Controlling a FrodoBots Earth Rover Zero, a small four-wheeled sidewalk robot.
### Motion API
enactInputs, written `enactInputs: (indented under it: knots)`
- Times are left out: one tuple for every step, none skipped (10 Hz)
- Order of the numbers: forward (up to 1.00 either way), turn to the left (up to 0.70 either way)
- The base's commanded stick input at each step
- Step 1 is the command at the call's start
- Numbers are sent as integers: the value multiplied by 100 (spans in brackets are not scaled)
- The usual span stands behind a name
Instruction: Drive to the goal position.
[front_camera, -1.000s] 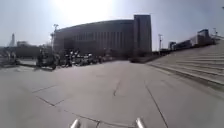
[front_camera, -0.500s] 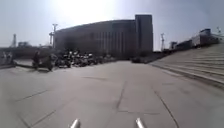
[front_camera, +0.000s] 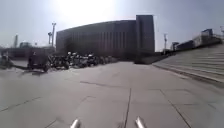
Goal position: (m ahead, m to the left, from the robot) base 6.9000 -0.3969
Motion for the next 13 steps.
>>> enactInputs:
  knots:
    - [100,0]
    - [100,0]
    - [100,0]
    - [100,0]
    - [100,0]
    - [100,0]
    - [100,-23]
    - [100,-40]
    - [100,-40]
    - [100,-40]
    - [100,-40]
    - [100,-40]
    - [100,-32]
